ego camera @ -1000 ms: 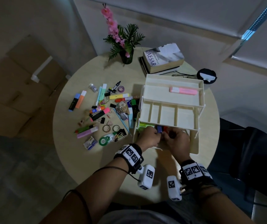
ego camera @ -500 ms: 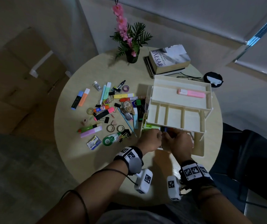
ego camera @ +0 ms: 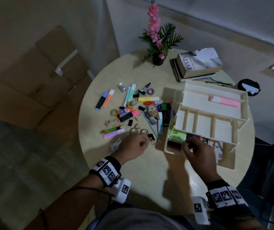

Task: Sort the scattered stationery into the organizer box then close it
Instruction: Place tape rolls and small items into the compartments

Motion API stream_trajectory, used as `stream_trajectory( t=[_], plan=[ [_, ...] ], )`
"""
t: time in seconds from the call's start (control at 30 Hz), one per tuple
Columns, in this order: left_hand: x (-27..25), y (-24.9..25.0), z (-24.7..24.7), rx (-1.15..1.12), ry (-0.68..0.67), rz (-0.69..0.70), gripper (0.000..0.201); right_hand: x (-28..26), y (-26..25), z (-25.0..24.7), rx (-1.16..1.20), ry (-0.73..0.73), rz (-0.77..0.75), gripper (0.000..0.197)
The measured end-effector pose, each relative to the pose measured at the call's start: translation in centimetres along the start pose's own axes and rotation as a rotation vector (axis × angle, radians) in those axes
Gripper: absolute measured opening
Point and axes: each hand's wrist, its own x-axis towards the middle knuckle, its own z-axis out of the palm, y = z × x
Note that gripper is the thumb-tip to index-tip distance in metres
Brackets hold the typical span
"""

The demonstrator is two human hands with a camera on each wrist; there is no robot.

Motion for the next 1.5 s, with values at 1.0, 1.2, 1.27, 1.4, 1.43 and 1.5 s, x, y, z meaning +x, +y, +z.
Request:
stream_trajectory(
  t=[1.0,1.2,1.27,1.4,1.43,1.5],
  plan=[
    [3.0,-8.4,-4.3,0.338,0.024,0.209,0.008,5.7,-10.9,15.1,-0.263,-0.28,0.049,0.018],
    [2.5,-9.0,-4.8,0.149,0.032,0.212,0.006,3.7,-12.3,12.4,0.002,-0.134,-0.136,0.016],
    [2.3,-8.7,-4.8,0.101,0.039,0.254,0.005,2.9,-11.8,10.3,0.052,-0.119,-0.161,0.017],
    [2.3,-7.5,-4.2,-0.055,0.017,0.294,0.008,2.1,-9.5,5.1,0.061,0.031,-0.147,0.022],
    [2.3,-7.1,-4.0,-0.077,0.013,0.311,0.009,2.2,-8.6,3.8,0.046,0.08,-0.137,0.02],
    [2.2,-6.0,-3.6,-0.097,-0.004,0.334,0.011,2.8,-6.8,1.9,0.009,0.162,-0.12,0.015]
  ],
)
